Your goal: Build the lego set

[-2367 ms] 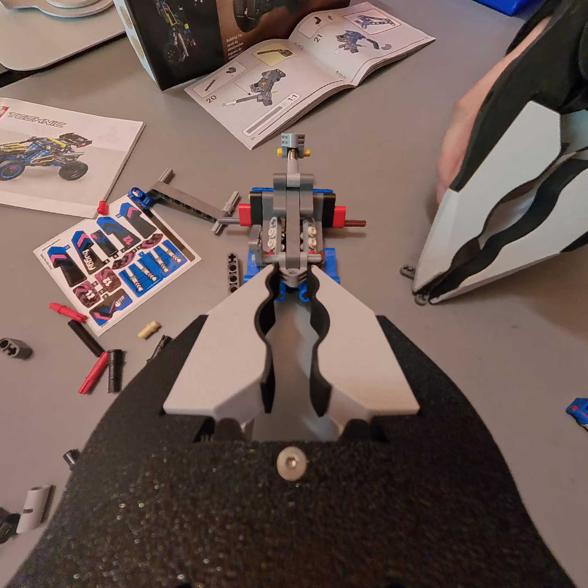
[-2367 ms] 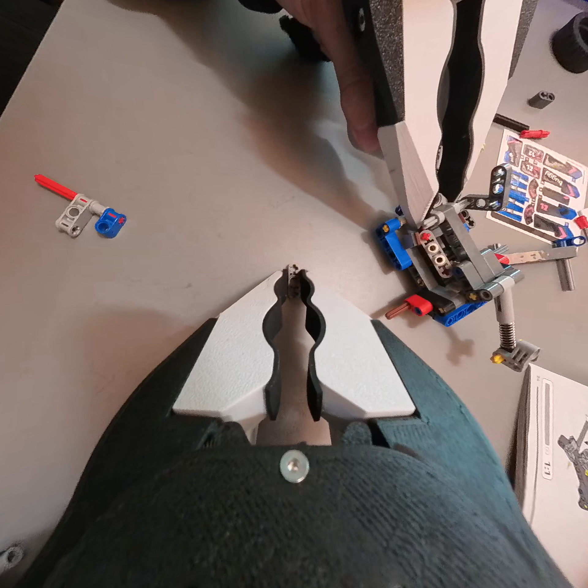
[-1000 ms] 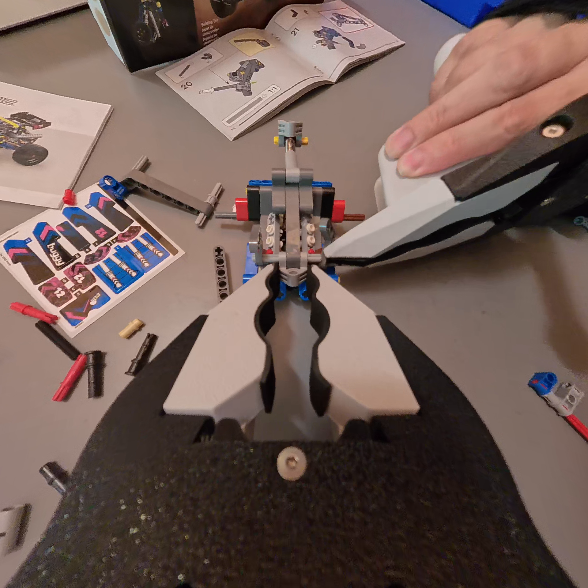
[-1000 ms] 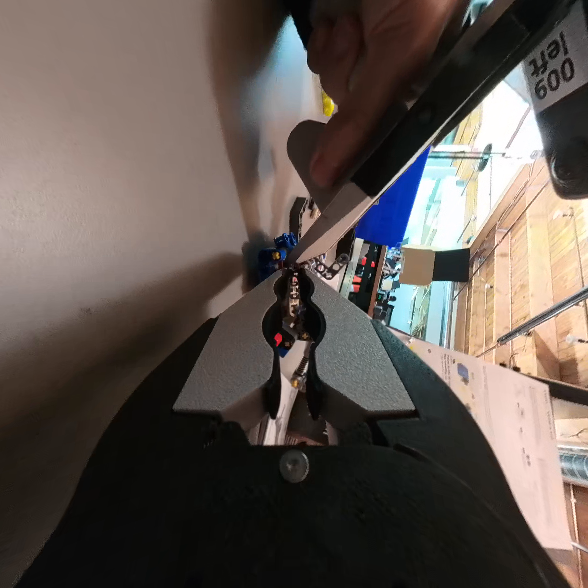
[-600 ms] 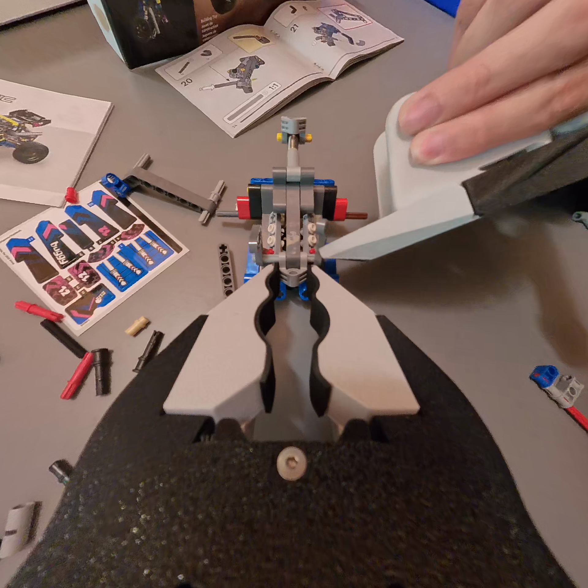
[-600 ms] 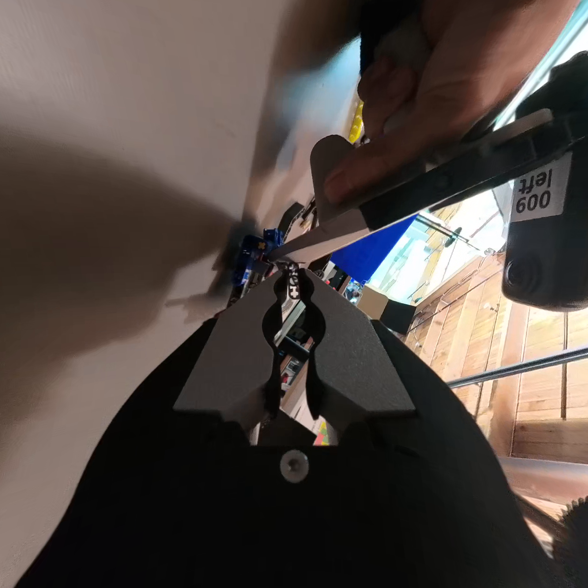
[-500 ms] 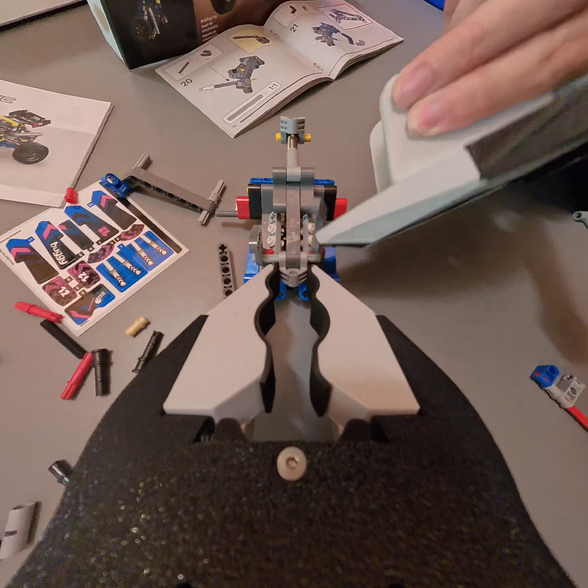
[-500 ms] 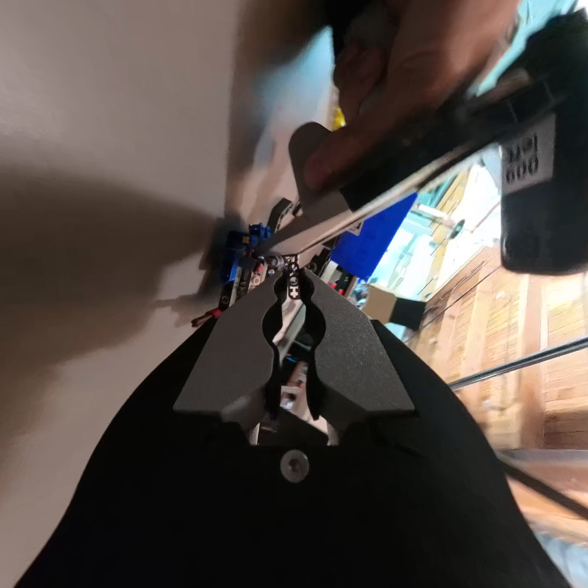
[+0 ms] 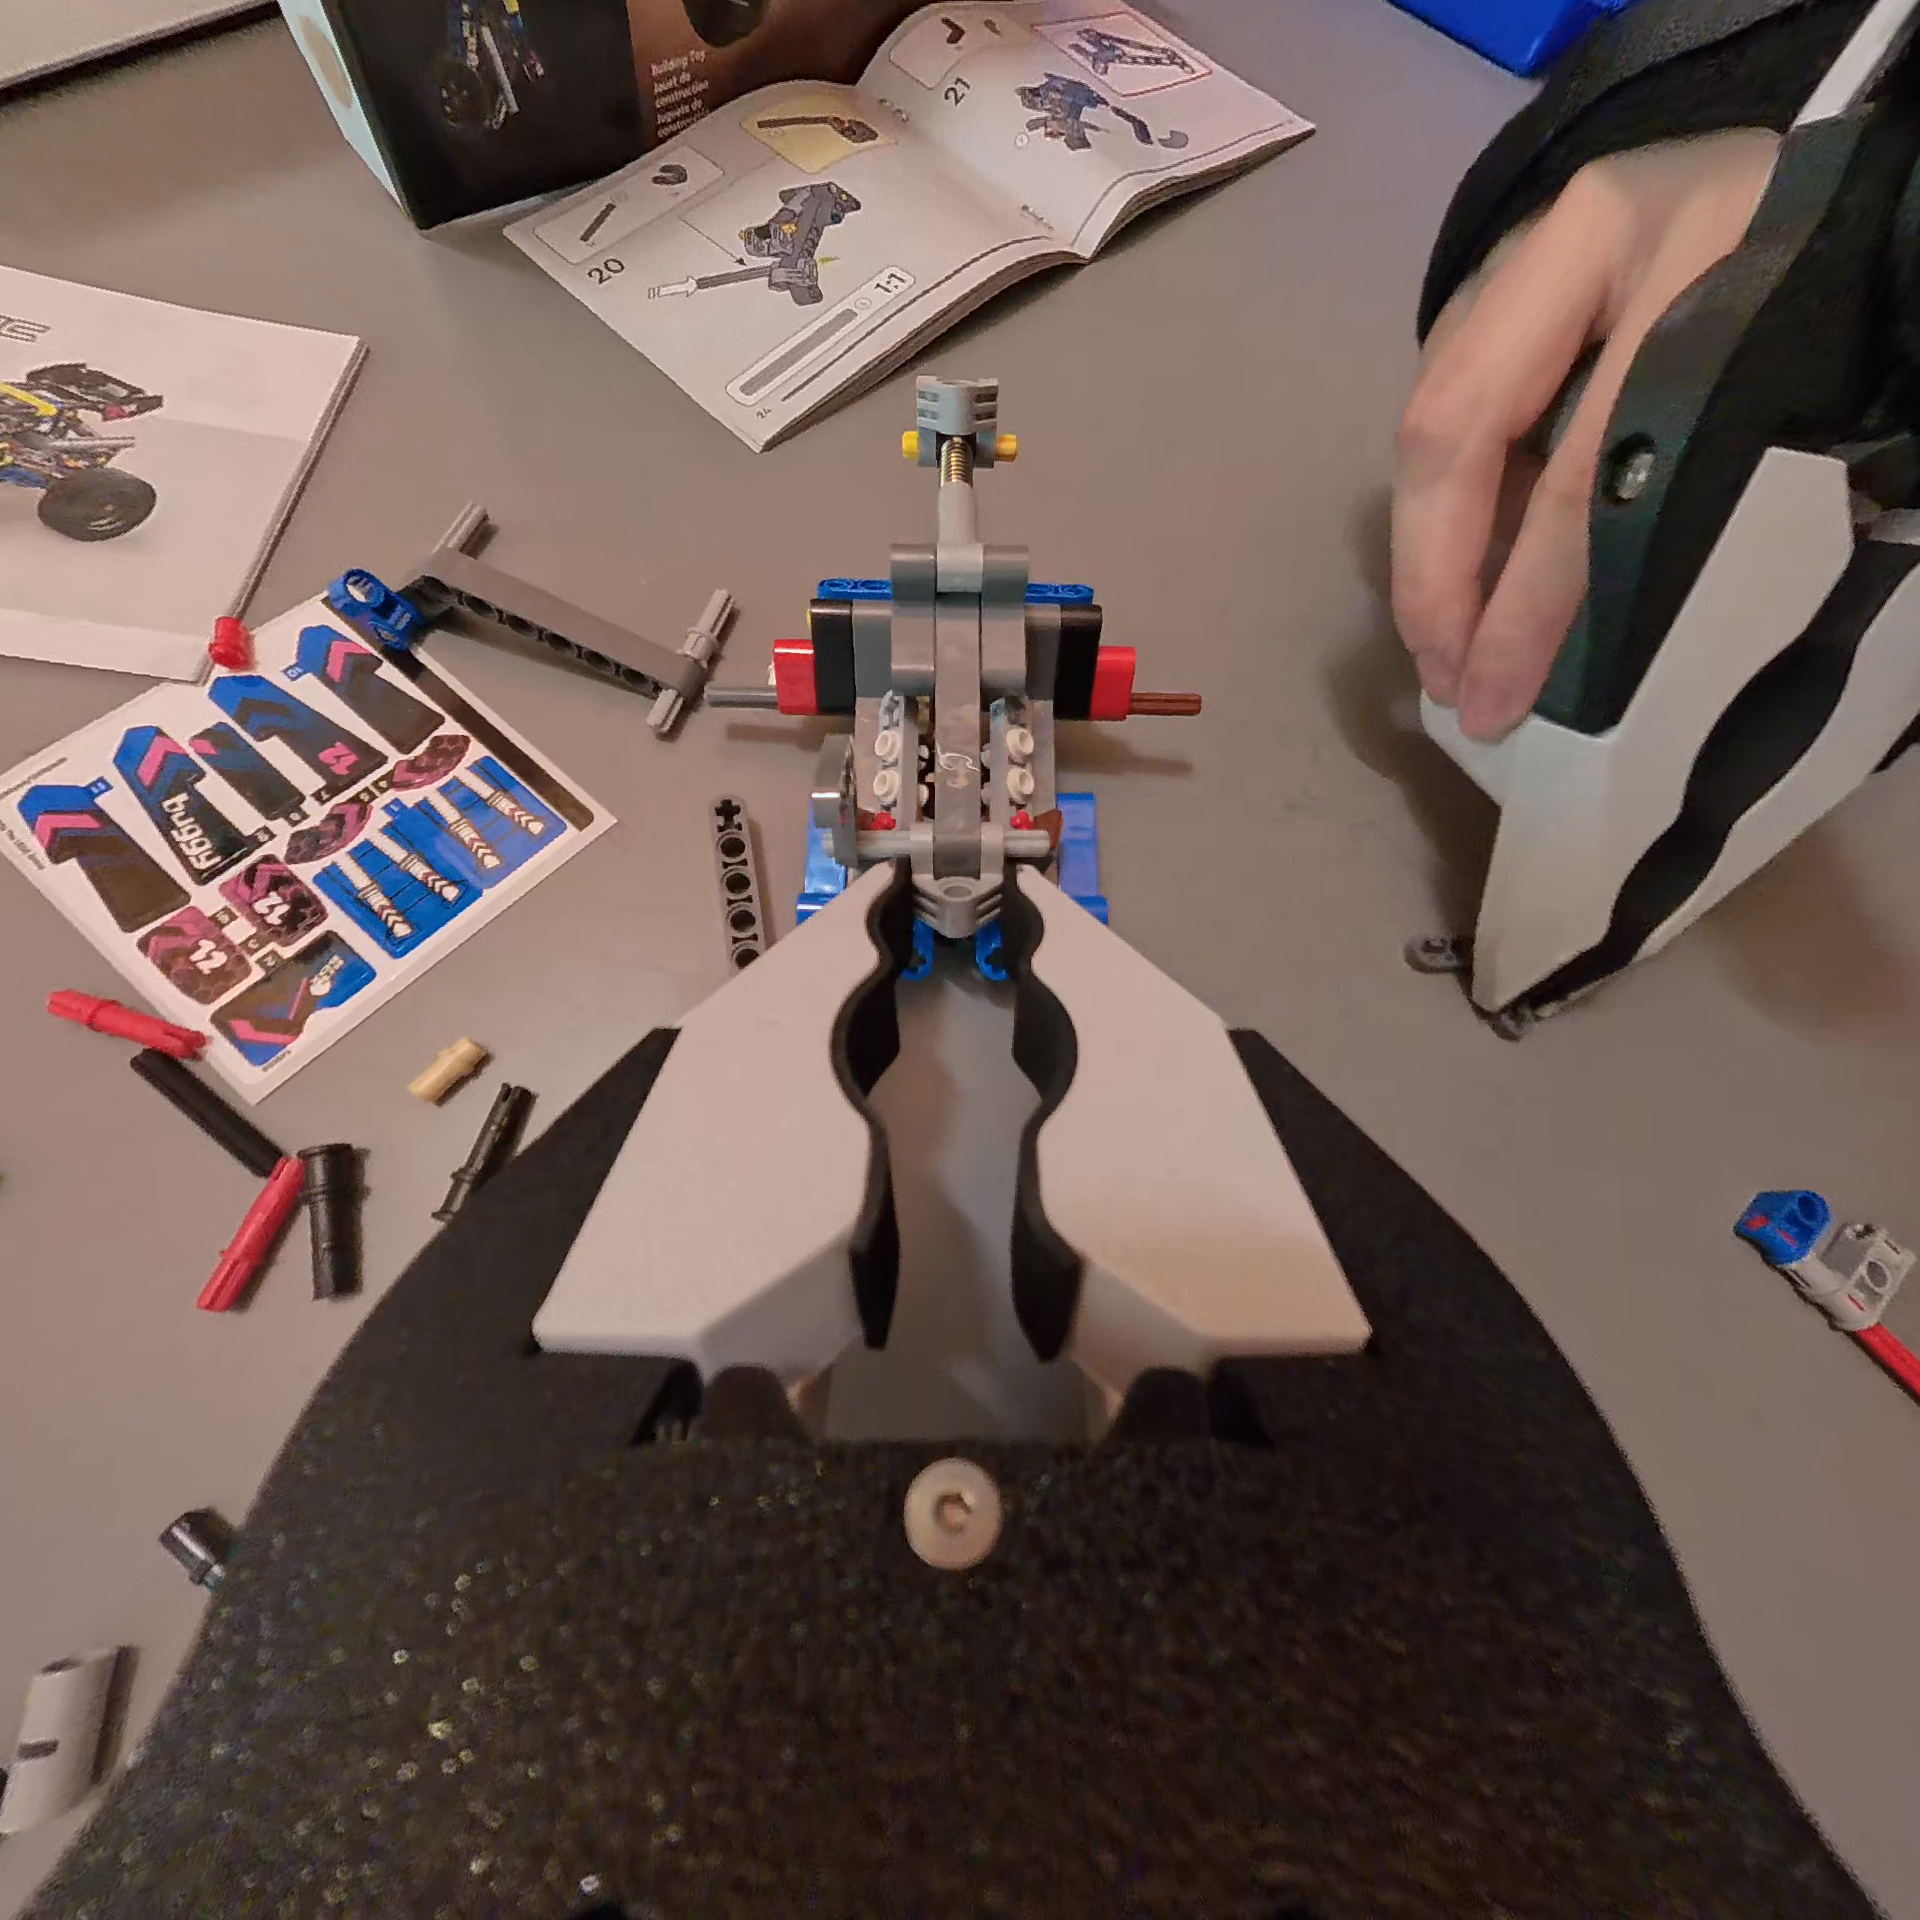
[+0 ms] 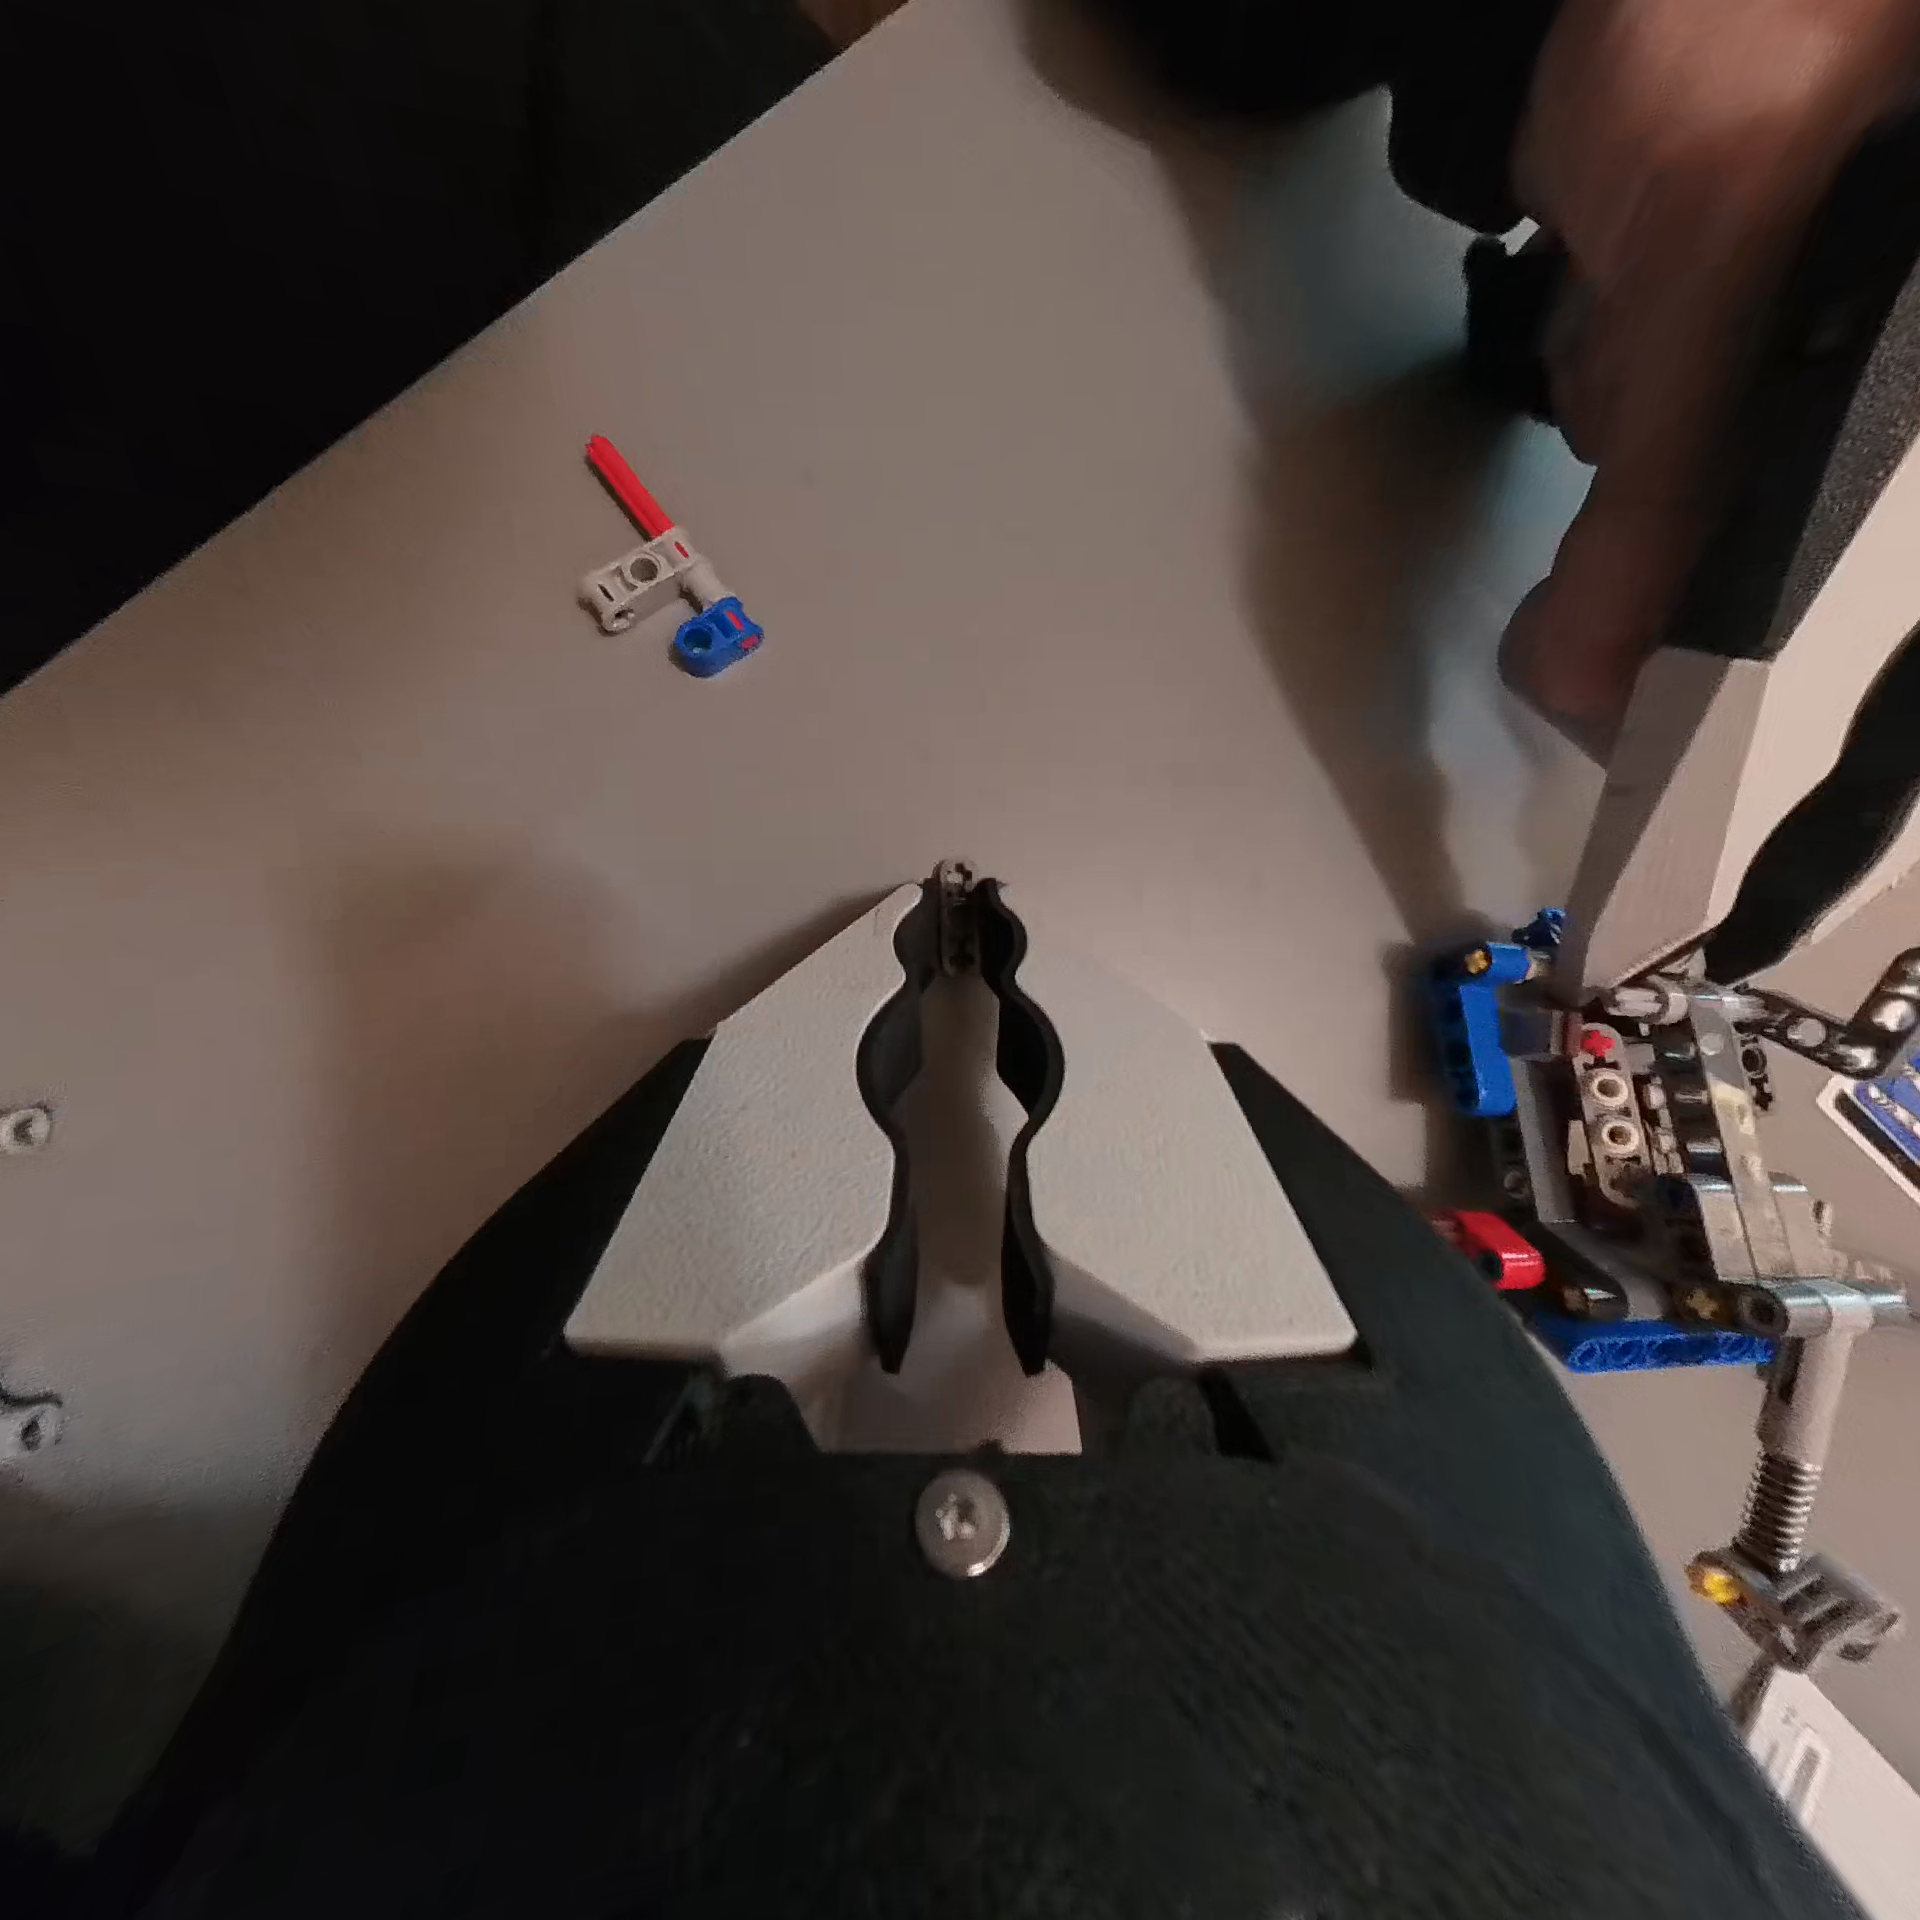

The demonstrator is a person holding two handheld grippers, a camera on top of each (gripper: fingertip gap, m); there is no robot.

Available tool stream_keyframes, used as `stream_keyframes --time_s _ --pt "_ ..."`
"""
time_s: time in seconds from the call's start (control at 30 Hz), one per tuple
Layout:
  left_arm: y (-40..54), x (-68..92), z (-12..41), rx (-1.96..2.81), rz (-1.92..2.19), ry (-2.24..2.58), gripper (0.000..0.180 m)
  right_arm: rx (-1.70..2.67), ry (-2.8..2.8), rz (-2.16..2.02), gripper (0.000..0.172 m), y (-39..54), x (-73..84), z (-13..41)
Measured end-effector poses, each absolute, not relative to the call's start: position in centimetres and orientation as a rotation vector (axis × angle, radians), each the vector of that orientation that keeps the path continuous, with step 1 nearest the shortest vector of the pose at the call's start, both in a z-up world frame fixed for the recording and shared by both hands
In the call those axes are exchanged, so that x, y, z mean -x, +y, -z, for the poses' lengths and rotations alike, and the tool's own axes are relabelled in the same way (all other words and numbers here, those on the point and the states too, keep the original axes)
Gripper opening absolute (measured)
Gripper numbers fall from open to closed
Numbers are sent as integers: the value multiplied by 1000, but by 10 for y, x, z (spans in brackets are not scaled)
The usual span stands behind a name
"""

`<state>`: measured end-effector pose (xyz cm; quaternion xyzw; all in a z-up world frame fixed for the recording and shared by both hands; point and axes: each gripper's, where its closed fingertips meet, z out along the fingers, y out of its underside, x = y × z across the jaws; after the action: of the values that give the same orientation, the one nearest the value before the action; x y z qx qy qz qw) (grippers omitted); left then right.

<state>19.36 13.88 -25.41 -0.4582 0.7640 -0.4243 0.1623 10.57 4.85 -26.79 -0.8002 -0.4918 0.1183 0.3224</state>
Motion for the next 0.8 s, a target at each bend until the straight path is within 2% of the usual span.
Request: stream_keyframes --time_s 0.07,0.27,0.37,0.5,0.67,0.8 --pt "139 -194 254 1309 1213 2180 13 2079 -1284 -288 4 51 -105 268" --pt "139 -193 254 1301 1205 2181 13 2214 -1124 -309 24 43 -114 255" --pt "139 -193 254 1303 1208 2181 13 2320 -927 -310 26 37 -123 249" --pt "139 -193 254 1305 1210 2181 13 2507 -468 -267 18 39 -140 251" --pt "139 -193 254 1305 1210 2181 13 2462 -28 -187 17 49 -128 239" --pt "139 -193 254 1300 1206 2182 13 2565 39 0 30 39 -124 262"
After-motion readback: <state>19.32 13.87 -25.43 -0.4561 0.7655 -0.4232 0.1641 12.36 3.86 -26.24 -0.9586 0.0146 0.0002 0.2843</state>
